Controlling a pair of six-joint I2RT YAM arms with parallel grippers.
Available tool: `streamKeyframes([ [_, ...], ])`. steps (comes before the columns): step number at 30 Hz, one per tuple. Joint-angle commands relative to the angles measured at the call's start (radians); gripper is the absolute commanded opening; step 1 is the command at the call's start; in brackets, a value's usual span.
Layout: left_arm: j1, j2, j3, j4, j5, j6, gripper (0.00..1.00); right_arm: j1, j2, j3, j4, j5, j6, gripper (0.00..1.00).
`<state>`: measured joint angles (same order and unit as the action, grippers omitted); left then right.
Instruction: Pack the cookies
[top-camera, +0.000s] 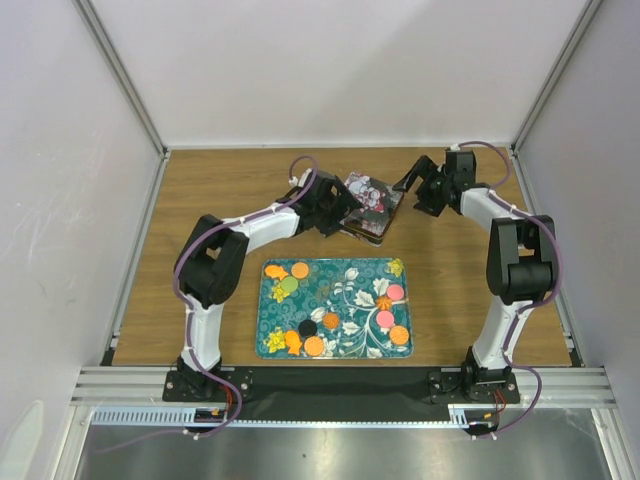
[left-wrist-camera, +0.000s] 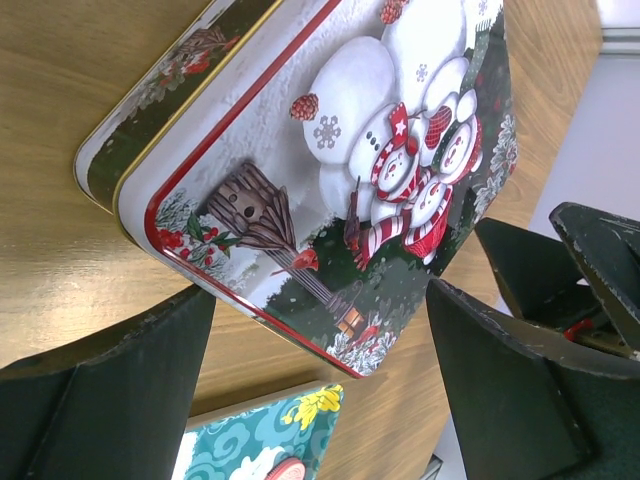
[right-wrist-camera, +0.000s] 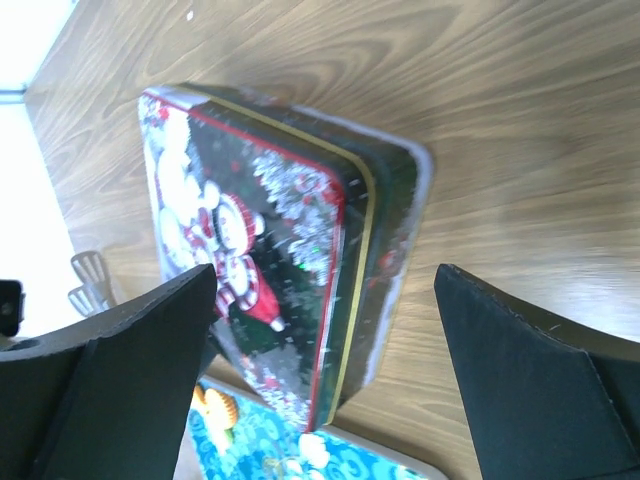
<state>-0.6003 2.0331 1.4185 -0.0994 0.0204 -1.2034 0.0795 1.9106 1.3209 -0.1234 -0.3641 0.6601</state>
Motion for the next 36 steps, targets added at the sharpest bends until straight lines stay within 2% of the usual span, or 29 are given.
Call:
streamKeyframes([
  [1,-0.001,0.012,0.056,-0.013,-0.019,0.024,0.92,-0.02,-0.019,0.064,-0.001,0.048,-0.062,0.98],
  [9,0.016,0.021,0.098,-0.048,0.0,0.068,0.92,-0.015,0.092,0.158,0.142,0.021,-0.116,0.98],
  [14,0.025,0.042,0.132,-0.078,0.015,0.102,0.92,0.022,0.189,0.291,0.092,0.002,-0.2,0.98],
  [18,0.027,0.064,0.168,-0.105,0.027,0.119,0.92,0.035,0.248,0.333,0.076,-0.016,-0.241,0.98],
  [24,0.031,0.079,0.184,-0.109,0.036,0.133,0.92,0.036,0.237,0.25,0.157,-0.107,-0.231,0.98],
  [36,0.042,0.101,0.261,-0.171,0.049,0.191,0.92,0.045,0.165,0.107,0.2,-0.17,-0.169,0.94],
])
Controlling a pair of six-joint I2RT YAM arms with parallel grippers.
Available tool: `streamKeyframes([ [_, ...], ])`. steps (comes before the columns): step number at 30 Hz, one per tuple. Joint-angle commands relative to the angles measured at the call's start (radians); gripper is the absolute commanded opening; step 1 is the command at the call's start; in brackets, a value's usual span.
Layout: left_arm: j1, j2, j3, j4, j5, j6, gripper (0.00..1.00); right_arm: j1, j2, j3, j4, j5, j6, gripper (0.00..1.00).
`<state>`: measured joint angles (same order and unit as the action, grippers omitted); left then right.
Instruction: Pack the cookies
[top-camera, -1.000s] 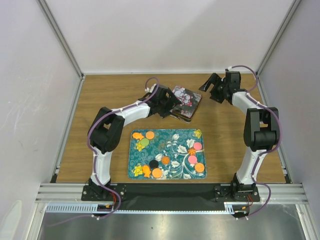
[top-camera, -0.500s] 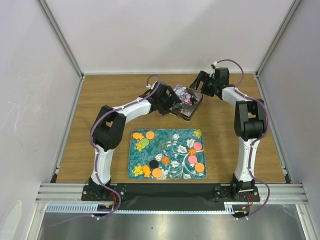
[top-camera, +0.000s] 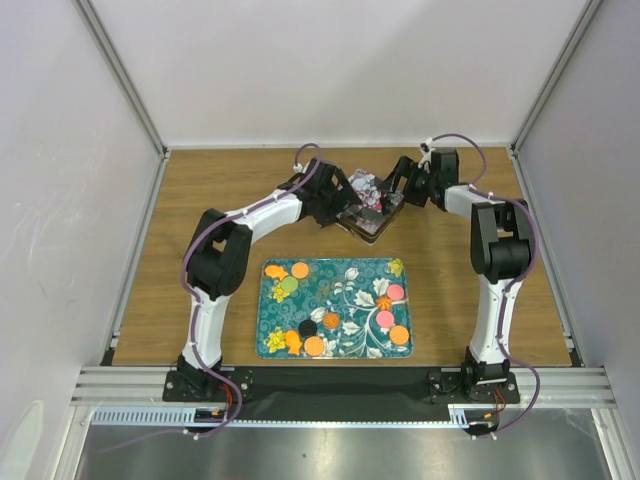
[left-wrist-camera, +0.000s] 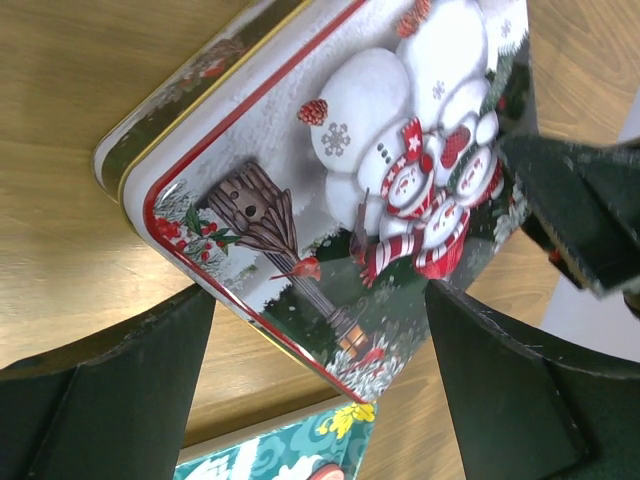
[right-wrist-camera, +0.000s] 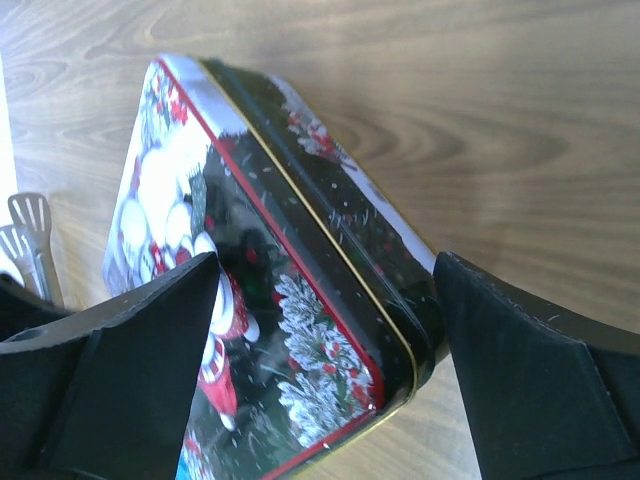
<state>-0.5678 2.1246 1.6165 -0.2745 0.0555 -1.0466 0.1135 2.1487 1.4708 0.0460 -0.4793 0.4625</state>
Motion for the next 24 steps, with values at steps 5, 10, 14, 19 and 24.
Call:
streamKeyframes([
  [5,0.017,0.012,0.074,-0.014,0.014,0.065,0.92,0.011,-0.108,-0.128,0.095,-0.079,0.076,0.92],
  [10,0.017,0.014,0.092,-0.031,0.014,0.1,0.92,0.014,-0.116,-0.171,0.135,-0.094,0.102,0.89],
  [14,0.019,0.028,0.115,-0.051,0.027,0.125,0.91,0.018,-0.122,-0.196,0.155,-0.102,0.12,0.84],
  [19,0.016,0.028,0.126,-0.069,0.037,0.164,0.91,0.029,-0.136,-0.228,0.183,-0.114,0.145,0.8],
  [24,0.016,0.037,0.161,-0.114,0.03,0.212,0.92,0.048,-0.159,-0.257,0.204,-0.122,0.168,0.72],
])
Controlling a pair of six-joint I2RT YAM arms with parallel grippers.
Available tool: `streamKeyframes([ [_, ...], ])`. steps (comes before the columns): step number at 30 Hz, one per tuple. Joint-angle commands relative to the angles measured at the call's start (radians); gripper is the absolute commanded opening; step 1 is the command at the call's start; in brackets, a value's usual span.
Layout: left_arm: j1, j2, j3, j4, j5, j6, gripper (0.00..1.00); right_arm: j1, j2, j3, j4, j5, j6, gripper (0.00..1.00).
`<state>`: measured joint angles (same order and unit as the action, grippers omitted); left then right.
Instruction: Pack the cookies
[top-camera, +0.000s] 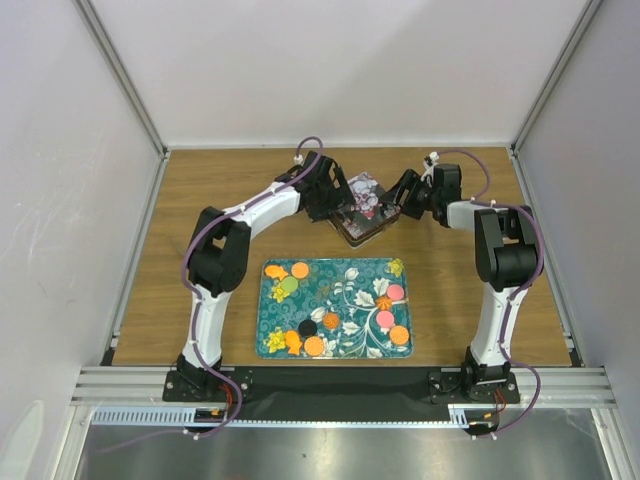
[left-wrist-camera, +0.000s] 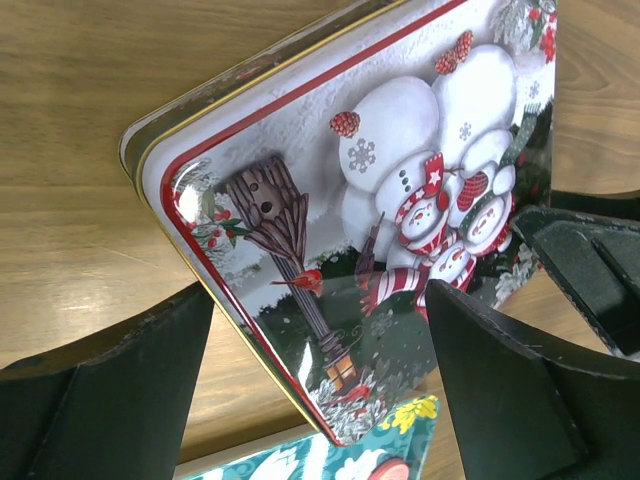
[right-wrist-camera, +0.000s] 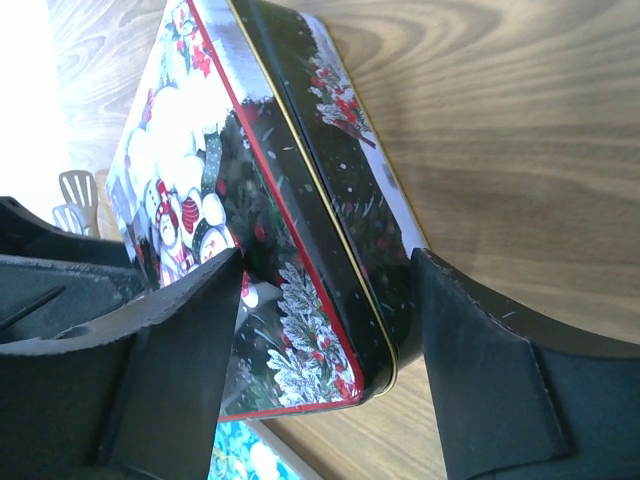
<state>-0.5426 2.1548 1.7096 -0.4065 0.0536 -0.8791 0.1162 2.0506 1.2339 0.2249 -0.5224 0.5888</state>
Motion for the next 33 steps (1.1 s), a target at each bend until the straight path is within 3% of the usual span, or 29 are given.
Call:
streamKeyframes([
  [1,-0.01,0.007,0.071,0.006,0.026,0.051,0.92,0.049,-0.064,-0.025,0.027,-0.077,0.043,0.71],
  [10,0.007,0.048,0.068,-0.003,0.077,0.06,0.9,0.085,-0.07,-0.036,-0.005,-0.068,0.045,0.67],
  [15,0.036,0.053,0.022,-0.003,0.063,0.051,0.87,0.099,-0.083,-0.043,-0.058,-0.053,0.039,0.59],
  [22,0.056,0.083,0.034,-0.035,0.045,0.077,0.83,0.135,-0.067,-0.054,-0.064,-0.057,0.075,0.59],
  [33,0.092,0.194,0.271,-0.228,-0.041,0.267,0.84,0.299,-0.109,-0.077,-0.113,-0.013,0.025,0.64],
])
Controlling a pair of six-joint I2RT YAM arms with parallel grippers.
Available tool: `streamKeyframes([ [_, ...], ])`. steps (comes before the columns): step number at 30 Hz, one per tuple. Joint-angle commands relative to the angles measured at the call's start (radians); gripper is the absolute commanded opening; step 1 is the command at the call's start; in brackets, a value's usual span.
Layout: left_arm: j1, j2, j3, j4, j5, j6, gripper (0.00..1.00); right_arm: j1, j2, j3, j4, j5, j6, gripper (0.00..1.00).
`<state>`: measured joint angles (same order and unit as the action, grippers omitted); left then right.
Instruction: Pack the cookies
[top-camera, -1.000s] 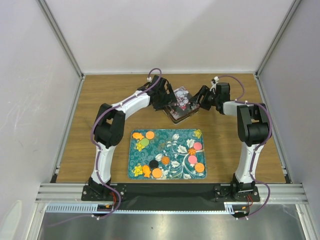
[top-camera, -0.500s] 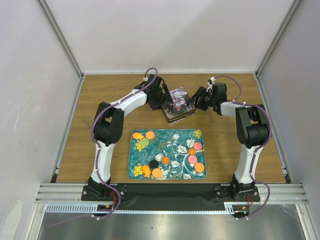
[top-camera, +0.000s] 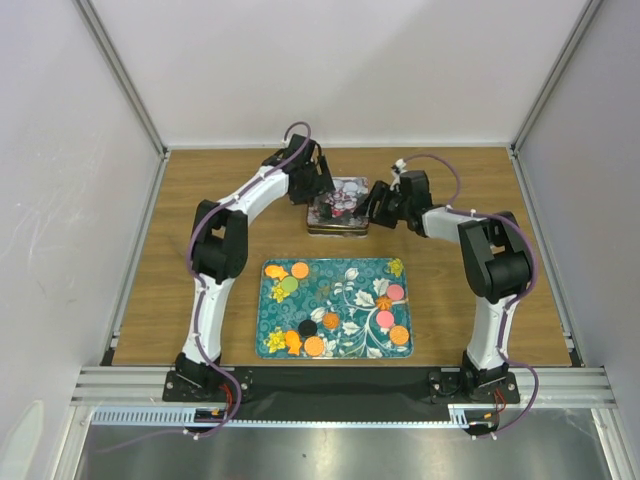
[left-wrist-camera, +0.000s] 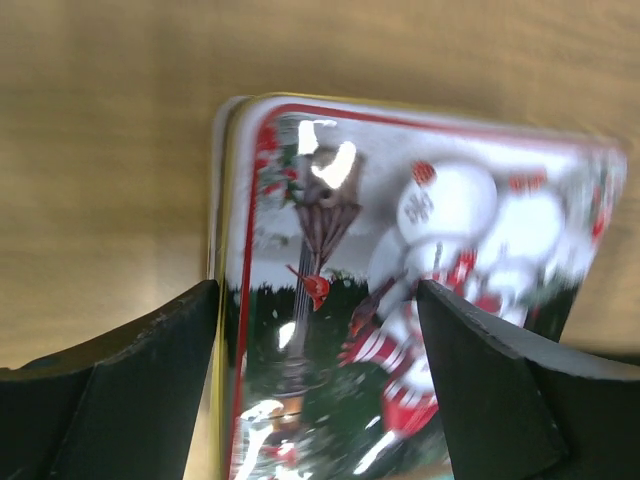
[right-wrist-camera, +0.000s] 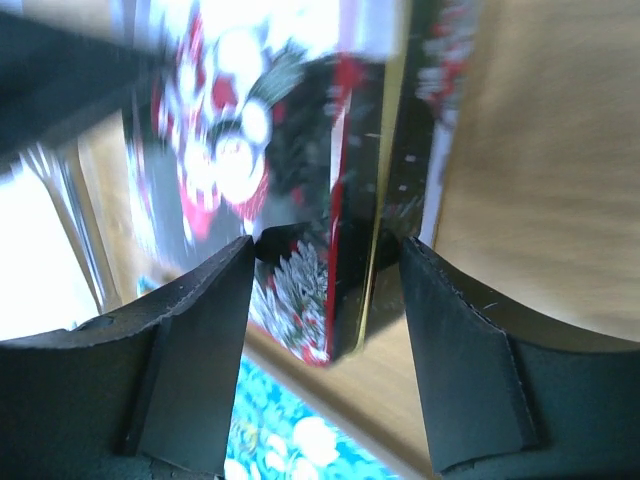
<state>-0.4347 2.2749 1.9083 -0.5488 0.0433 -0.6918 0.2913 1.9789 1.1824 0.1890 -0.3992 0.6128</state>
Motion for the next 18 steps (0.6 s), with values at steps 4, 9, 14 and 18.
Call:
streamKeyframes([
  [4,-0.012,0.107,0.141,-0.14,-0.04,0.152,0.85,0.149,-0.052,-0.021,-0.091,-0.133,-0.013,0.67],
  [9,-0.012,0.124,0.17,-0.172,-0.04,0.216,0.86,0.117,-0.055,-0.006,-0.109,-0.125,-0.005,0.79],
  [14,-0.01,0.132,0.158,-0.188,-0.04,0.261,0.86,0.063,-0.1,0.002,-0.106,-0.112,0.027,0.86],
  [18,-0.009,0.124,0.136,-0.183,-0.071,0.273,0.86,-0.016,-0.12,0.011,-0.115,-0.07,0.067,0.89],
])
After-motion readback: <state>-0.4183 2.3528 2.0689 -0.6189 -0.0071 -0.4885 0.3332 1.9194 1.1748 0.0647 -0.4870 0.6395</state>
